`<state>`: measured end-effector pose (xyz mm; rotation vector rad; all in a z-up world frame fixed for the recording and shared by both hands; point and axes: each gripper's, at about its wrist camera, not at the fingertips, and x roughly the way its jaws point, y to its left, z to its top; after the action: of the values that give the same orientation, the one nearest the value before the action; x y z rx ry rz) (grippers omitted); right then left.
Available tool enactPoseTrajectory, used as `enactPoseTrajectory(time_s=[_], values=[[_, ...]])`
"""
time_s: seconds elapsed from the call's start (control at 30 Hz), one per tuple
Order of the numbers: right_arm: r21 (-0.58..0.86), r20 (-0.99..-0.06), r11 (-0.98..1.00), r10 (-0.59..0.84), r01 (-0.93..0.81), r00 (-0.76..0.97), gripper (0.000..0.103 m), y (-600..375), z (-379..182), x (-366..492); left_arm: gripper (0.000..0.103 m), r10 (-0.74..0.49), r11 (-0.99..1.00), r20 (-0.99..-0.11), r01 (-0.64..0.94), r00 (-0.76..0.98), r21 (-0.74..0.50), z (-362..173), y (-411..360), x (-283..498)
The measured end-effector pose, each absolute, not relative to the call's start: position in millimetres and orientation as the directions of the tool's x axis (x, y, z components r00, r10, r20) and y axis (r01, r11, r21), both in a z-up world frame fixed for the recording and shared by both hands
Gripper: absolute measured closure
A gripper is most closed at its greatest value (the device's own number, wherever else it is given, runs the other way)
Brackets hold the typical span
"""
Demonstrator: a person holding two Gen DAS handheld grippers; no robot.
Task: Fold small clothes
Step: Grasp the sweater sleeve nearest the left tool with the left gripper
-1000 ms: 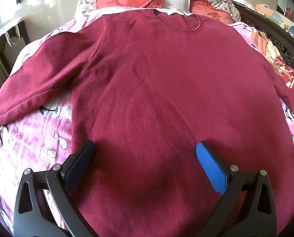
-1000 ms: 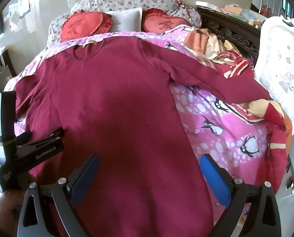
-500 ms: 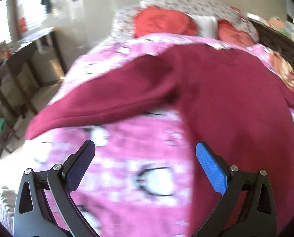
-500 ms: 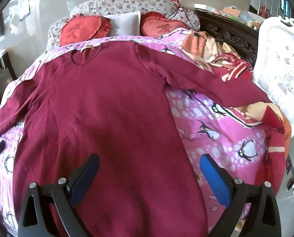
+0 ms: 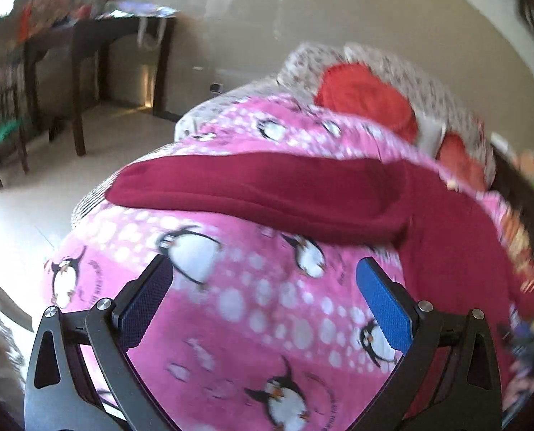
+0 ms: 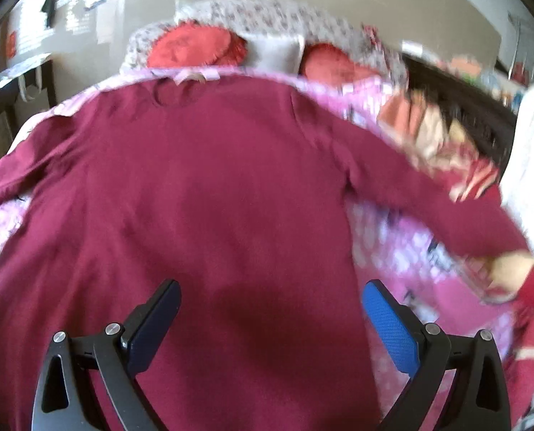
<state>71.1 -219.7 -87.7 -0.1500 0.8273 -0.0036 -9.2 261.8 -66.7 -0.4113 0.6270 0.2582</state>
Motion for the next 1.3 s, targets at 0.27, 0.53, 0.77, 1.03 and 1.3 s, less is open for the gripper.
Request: enactPoseTrajectory(time_s=[0.27,0.53,0.77,1.03,1.3], values=[[-0.060,-0.763,0.998,-0.032,-0.022,0.646,0.001,-233.3,-100.8,80.2,0.006,0.010,0.686,-0.555,-0.410,0.832,-0.601,-79.4,361.9,-4.7],[-0.037,-0.768,0.999,-0.015,-0.022,0.641,0.000,-234.9,-101.8,80.3,0.017,-0.168,0.444,-0.563,-0.447,0.809,-0.776,-120.7,406.4,23.5],[-0.029,-0.769,0.999,-0.008,-0.022,0.639,0.000,-234.6,-102.5,80.7,0.055,-0.119,0.365,-0.615,-0.542,0.780,-0.757,-126.8,438.1,35.4],[-0.025,-0.770,0.999,-0.005,-0.022,0.638,0.000,-235.7,-103.1,81.0,0.097,0.010,0.369,-0.670,-0.626,0.742,-0.687,-120.1,439.2,30.8],[-0.028,-0.768,0.999,-0.010,-0.019,0.641,0.000,-235.4,-102.6,80.7,0.097,-0.141,0.772,-0.488,-0.213,0.862,-0.599,7.5,280.0,114.3]])
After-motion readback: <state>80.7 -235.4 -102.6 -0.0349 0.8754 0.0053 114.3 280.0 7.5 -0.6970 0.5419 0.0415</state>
